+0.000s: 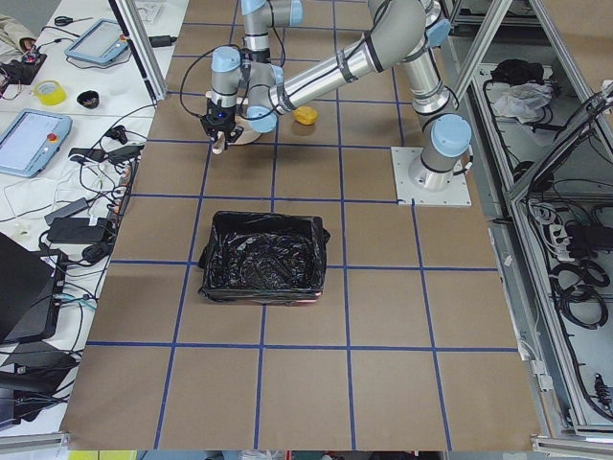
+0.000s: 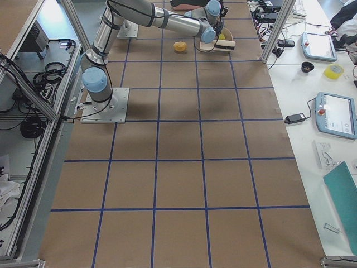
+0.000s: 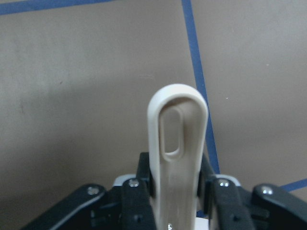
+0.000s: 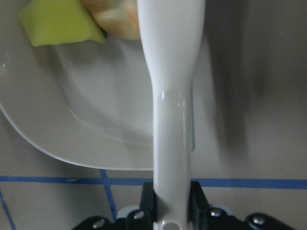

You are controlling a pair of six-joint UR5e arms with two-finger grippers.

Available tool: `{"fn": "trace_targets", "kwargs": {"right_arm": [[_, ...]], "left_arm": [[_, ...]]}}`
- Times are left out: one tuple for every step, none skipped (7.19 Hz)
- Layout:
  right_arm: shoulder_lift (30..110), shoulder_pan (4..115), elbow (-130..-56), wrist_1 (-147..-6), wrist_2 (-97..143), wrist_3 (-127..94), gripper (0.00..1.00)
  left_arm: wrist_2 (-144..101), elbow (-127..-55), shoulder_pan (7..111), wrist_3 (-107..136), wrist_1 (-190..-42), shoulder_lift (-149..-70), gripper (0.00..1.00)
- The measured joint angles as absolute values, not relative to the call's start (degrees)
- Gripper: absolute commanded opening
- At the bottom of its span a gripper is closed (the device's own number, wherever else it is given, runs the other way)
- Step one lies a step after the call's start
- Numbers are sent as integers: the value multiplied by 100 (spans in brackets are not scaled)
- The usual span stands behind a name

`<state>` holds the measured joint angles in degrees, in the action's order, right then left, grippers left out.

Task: Sweep and dump trash into bin
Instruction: 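Sweep the sponge and curled piece into the dustpan with the right gripper's brush, then slide the dustpan toward the potato toy while the right gripper sweeps it in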

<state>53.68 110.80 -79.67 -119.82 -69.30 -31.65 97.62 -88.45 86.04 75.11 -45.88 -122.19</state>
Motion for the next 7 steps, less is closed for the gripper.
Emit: {"fn": "trace_targets", "kwargs": {"right_arm": [[5515, 11082, -7967, -11518, -7385, -2975, 0], [5677, 11083, -7991, -10933, -7939, -2752, 0], [5796, 11093, -8048, -10404, -8453, -2593, 0], [5859, 11117, -8115, -10035, -8789, -2599, 0], [5885, 11167, -8179, -9856, -8947, -2863, 0], [5893, 11219, -8217, -9789, -8995, -3201, 0], [5898, 11273, -8234, -9746, -8995, -3492, 0]], "left_arm": [[9758, -8862, 8604, 7490, -4586, -12185, 0], [9757, -8888, 8605, 7478, -4580, -12161, 0], [9754, -8912, 8605, 7487, -4572, -12154, 0], [9744, -8937, 8603, 7502, -4562, -12143, 0], [9665, -8999, 8578, 7471, -4557, -12107, 0], [9503, -9099, 8468, 7362, -4566, -12046, 0], [9315, -9234, 8250, 7109, -4578, -11958, 0]]}}
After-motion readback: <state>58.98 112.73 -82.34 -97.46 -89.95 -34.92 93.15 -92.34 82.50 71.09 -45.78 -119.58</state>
